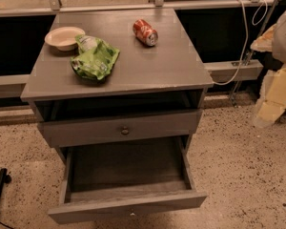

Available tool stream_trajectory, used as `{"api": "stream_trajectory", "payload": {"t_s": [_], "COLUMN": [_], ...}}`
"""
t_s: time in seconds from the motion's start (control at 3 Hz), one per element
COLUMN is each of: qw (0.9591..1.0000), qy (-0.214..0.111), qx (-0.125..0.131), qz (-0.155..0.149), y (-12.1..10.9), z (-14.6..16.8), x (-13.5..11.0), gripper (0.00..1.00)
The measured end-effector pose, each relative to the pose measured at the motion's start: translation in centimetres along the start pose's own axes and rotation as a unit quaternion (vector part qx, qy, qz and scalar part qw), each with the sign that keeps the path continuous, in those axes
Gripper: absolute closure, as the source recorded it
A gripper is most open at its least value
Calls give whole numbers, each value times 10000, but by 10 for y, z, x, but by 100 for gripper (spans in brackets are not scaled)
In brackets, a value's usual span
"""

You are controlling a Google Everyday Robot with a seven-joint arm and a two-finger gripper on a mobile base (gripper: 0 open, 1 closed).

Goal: Place green rice chip bag into middle drawer

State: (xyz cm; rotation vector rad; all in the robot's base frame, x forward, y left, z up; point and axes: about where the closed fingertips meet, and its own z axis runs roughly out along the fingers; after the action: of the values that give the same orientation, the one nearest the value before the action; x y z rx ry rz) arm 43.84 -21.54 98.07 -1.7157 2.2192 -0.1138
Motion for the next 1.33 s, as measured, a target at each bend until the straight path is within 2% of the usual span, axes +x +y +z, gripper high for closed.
{"api": "stream_trajectory", "payload": {"t_s": [0.33, 0.67, 1.0, 1.33], "qw": [10000, 9984, 9814, 9814], "qy": [-1, -192, -643, -643], "qx": [0, -70, -36, -32], "qz": [-2, -533, -1808, -1806], "y": [0, -12, -32, -32], "z": [0, 7, 32, 32], "x": [0, -41, -153, -152], "gripper": [0, 0, 0, 0]}}
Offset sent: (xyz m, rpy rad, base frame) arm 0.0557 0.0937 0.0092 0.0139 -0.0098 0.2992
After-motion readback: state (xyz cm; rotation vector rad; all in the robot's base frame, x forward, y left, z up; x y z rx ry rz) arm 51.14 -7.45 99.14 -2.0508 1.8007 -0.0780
